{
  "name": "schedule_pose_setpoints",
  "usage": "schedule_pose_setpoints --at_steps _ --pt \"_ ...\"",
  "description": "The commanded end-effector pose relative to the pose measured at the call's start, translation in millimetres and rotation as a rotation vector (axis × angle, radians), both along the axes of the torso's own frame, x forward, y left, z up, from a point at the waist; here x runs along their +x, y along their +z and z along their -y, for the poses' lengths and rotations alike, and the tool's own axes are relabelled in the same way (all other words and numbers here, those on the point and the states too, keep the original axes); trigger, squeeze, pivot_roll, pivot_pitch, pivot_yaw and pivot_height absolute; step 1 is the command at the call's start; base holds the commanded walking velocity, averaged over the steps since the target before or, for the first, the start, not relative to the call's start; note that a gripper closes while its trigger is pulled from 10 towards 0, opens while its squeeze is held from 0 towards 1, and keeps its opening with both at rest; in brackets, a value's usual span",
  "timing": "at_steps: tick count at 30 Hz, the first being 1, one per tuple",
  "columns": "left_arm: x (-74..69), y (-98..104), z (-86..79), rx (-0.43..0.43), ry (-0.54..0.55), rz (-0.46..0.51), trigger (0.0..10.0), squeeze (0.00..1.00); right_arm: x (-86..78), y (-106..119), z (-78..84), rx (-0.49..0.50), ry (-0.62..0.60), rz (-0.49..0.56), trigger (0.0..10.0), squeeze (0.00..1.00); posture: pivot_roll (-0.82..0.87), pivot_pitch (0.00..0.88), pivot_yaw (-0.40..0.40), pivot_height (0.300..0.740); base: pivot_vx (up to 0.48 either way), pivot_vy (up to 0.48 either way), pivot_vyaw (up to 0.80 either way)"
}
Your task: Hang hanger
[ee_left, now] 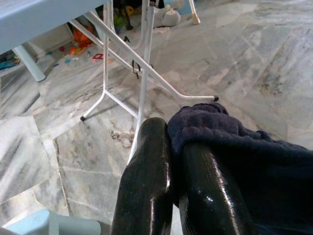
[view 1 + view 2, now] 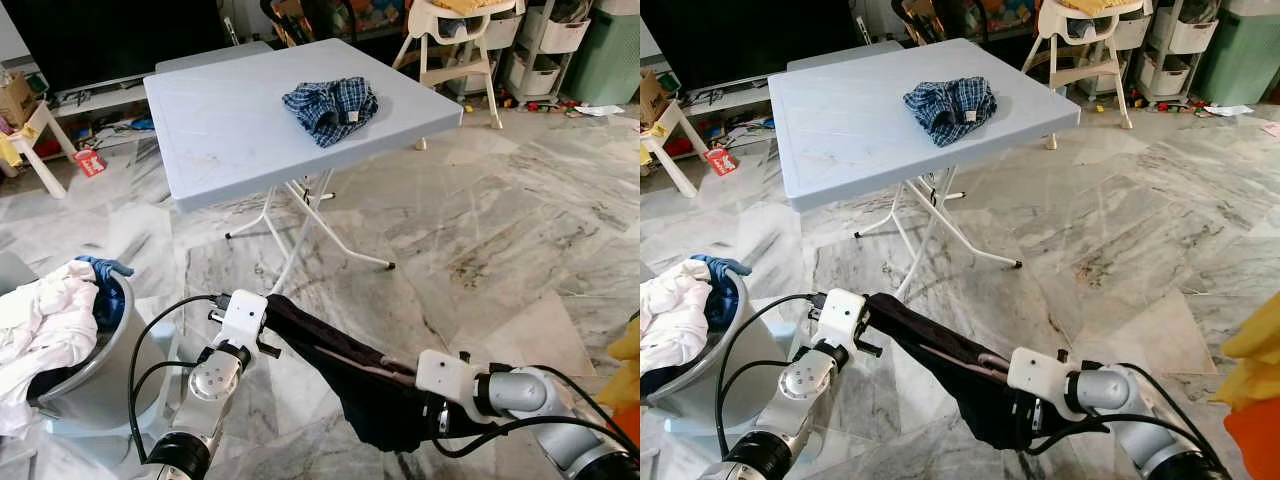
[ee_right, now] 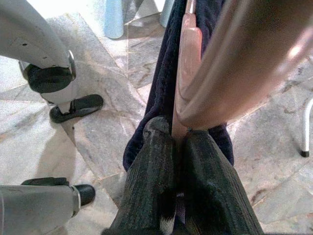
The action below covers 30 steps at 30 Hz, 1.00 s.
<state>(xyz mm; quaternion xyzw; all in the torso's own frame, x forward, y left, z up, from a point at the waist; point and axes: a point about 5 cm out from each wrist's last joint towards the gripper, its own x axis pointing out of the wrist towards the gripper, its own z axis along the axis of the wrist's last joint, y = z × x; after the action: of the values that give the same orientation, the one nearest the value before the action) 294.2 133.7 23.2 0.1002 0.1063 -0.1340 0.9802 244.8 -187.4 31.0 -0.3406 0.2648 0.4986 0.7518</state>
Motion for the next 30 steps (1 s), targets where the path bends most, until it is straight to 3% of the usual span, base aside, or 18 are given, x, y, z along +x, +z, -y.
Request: schedule_pose_setpoints --at_steps 1,2,3,10,21,25,30 --pt "8.4 12 -15.0 0.010 0.058 0.050 1.2 0.00 -13.6 -14 17.6 -0.098 -0.015 -0.087 10.0 0.00 -0.16 0.000 0.105 0.740 0.000 0.000 0.00" --pt "8.3 11 -16.4 0.017 0.062 0.045 1.2 0.00 -14.8 -14 19.4 -0.103 -0.015 -0.090 10.0 0.00 -0.16 0.000 0.105 0.740 0.000 0.000 0.00" --pt "10.5 12 -25.3 0.032 0.094 0.048 0.0 0.00 -18.8 -15 34.1 -0.146 -0.038 -0.098 10.0 0.00 -0.16 0.000 0.106 0.740 0.000 0.000 0.00" --pt "14.6 16 -40.8 0.059 0.139 0.051 0.0 0.00 -22.6 -12 58.8 -0.189 -0.094 -0.076 10.0 0.00 -0.16 0.000 0.106 0.740 0.000 0.000 0.00" --pt "11.0 7 -67.8 0.143 0.233 -0.018 0.0 0.00 -29.1 39 96.4 -0.141 -0.116 -0.004 10.0 0.00 -0.19 0.003 0.123 0.740 0.000 0.000 0.00" --pt "12.4 7 -73.7 0.150 0.256 -0.027 0.0 0.00 -29.0 49 105.6 -0.148 -0.137 0.008 10.0 0.00 -0.19 0.003 0.125 0.740 0.000 0.000 0.00" --pt "13.9 8 -75.4 0.151 0.264 -0.028 0.0 0.00 -29.7 47 100.6 -0.132 -0.130 0.006 10.0 0.00 -0.19 0.001 0.122 0.740 0.000 0.000 0.00"
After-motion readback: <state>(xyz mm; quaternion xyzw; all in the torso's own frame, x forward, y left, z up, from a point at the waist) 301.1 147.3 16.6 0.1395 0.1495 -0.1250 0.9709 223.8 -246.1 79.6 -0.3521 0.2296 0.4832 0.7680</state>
